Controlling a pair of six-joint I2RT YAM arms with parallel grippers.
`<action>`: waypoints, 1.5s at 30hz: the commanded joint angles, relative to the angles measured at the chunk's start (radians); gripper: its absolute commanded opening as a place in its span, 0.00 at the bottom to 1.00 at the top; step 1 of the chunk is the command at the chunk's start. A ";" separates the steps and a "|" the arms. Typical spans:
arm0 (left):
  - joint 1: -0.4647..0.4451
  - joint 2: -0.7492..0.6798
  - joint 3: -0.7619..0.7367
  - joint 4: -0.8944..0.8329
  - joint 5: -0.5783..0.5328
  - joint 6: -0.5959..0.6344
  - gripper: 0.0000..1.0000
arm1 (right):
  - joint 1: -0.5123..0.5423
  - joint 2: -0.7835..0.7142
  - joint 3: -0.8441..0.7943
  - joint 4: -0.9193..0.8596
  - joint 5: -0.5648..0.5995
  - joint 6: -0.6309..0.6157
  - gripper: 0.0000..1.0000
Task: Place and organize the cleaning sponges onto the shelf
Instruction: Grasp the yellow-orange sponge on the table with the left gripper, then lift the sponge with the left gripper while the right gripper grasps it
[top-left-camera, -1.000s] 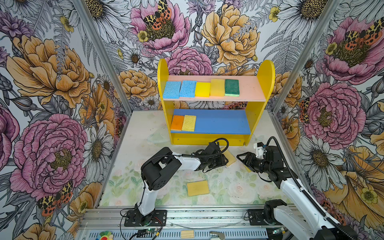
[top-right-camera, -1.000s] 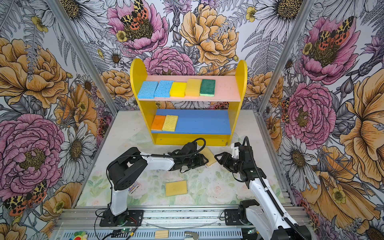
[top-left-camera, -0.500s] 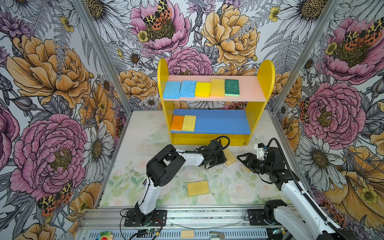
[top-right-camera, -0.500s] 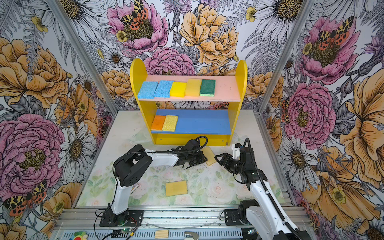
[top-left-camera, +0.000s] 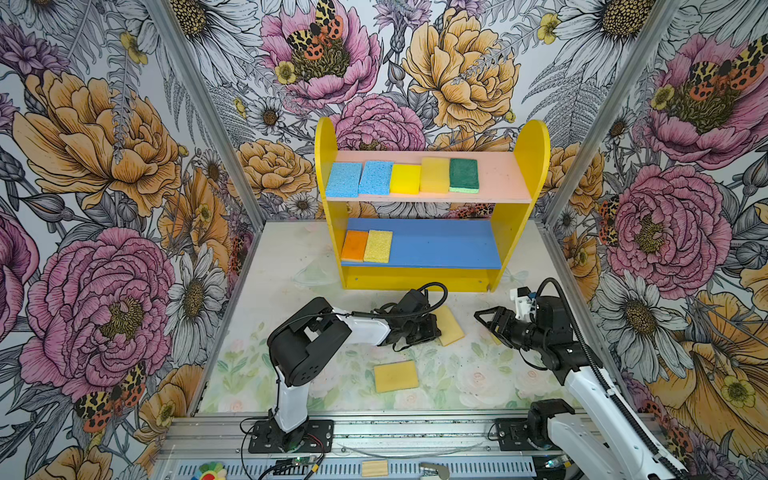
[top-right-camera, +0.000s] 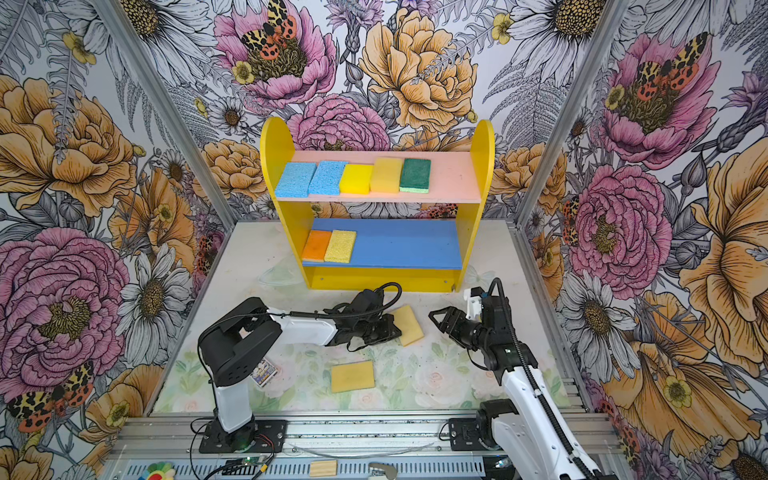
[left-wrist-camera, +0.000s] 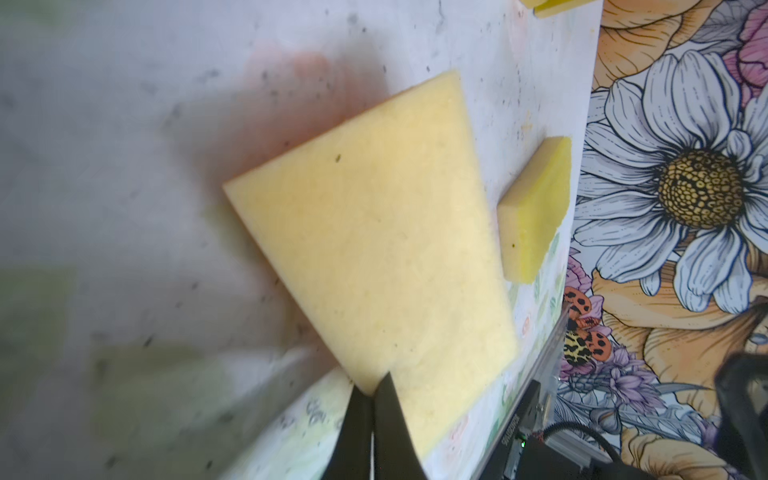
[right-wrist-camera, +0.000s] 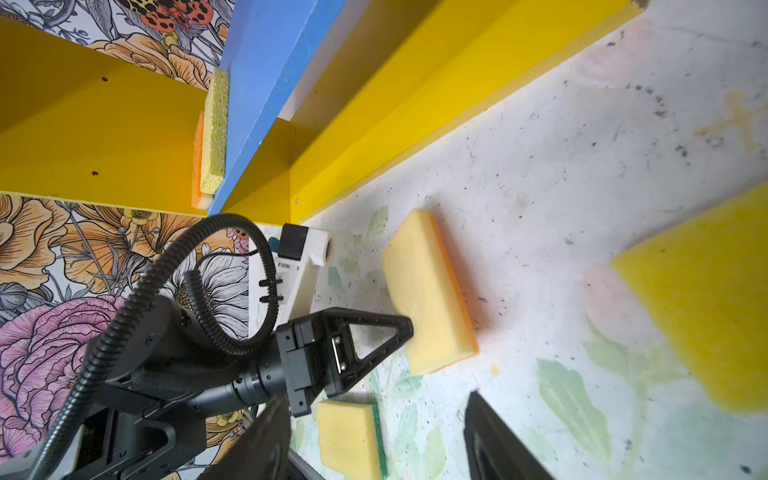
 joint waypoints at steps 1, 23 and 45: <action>0.025 -0.120 -0.119 0.235 0.125 -0.056 0.00 | -0.005 -0.018 0.057 -0.005 -0.041 0.004 0.67; 0.066 -0.259 -0.406 0.967 0.219 -0.294 0.00 | 0.292 0.127 0.279 -0.004 -0.044 0.047 0.65; 0.118 -0.500 -0.483 0.649 0.177 -0.216 0.49 | 0.544 0.206 0.481 -0.295 0.494 -0.263 0.07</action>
